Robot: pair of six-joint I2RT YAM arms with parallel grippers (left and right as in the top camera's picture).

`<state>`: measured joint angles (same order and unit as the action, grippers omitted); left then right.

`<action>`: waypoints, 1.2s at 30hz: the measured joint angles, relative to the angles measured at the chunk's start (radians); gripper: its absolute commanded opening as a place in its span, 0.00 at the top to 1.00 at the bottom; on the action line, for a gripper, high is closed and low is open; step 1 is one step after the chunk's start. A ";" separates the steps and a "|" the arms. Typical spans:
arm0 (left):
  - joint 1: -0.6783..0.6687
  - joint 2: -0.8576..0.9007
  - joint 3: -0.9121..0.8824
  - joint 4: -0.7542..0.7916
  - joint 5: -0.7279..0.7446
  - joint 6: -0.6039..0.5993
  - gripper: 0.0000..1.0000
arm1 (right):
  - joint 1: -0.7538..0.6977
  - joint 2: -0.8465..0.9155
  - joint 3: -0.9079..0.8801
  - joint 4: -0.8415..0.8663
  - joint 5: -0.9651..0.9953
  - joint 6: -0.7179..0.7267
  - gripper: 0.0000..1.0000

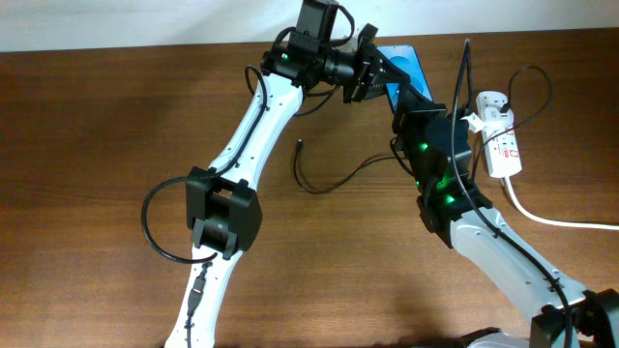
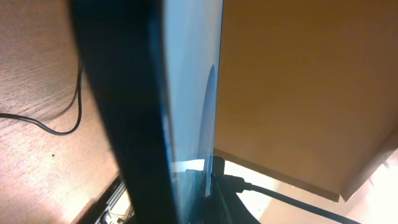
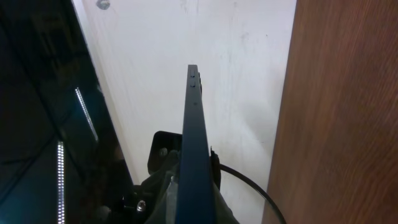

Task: Plug charger to phone and switch on socket

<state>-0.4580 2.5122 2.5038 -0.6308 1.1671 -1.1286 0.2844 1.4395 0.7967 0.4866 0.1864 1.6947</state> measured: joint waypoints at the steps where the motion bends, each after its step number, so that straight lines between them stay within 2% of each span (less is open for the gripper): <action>1: 0.000 0.000 0.000 0.000 -0.006 -0.002 1.00 | 0.000 0.000 0.000 0.000 0.001 0.003 0.95; 6: -0.001 0.000 0.000 -0.002 -0.034 -0.002 1.00 | 0.000 0.002 0.000 -0.001 0.005 -0.005 0.90; 8: -0.002 0.000 0.000 -0.004 -0.047 -0.003 1.00 | 0.000 0.005 0.000 -0.001 0.009 -0.005 0.84; 16: -0.013 0.000 0.000 0.016 -0.101 -0.064 1.00 | -0.008 0.013 0.001 0.014 0.016 0.009 0.83; 19: -0.014 0.000 0.000 0.014 -0.105 -0.077 1.00 | -0.008 0.013 0.001 0.016 0.011 -0.019 0.70; 22: -0.011 0.000 0.000 0.019 -0.159 -0.085 1.00 | -0.003 0.013 0.002 0.022 -0.002 -0.043 0.62; 27: 0.039 0.000 0.000 0.019 -0.208 -0.087 1.00 | -0.001 0.013 0.002 0.023 -0.013 -0.050 0.60; 29: 0.060 0.000 0.000 0.019 -0.202 -0.050 1.00 | -0.001 0.013 0.002 0.016 -0.035 -0.061 0.58; 31: 0.108 0.000 0.000 0.005 -0.187 0.044 1.00 | 0.000 0.013 0.003 0.018 -0.059 -0.120 0.51; 32: 0.156 0.000 0.000 -0.026 -0.177 0.110 1.00 | 0.000 0.013 0.005 0.002 -0.085 -0.191 0.51; 34: 0.228 0.000 0.001 -0.097 -0.161 0.206 1.00 | 0.000 0.013 0.007 -0.029 -0.127 -0.299 0.42; 36: 0.290 0.000 0.000 -0.212 -0.138 0.312 1.00 | 0.000 0.013 0.010 -0.104 -0.216 -0.497 0.28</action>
<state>-0.1677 2.5126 2.5038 -0.8429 1.0290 -0.8169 0.2844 1.4525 0.8062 0.3824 -0.0292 1.1980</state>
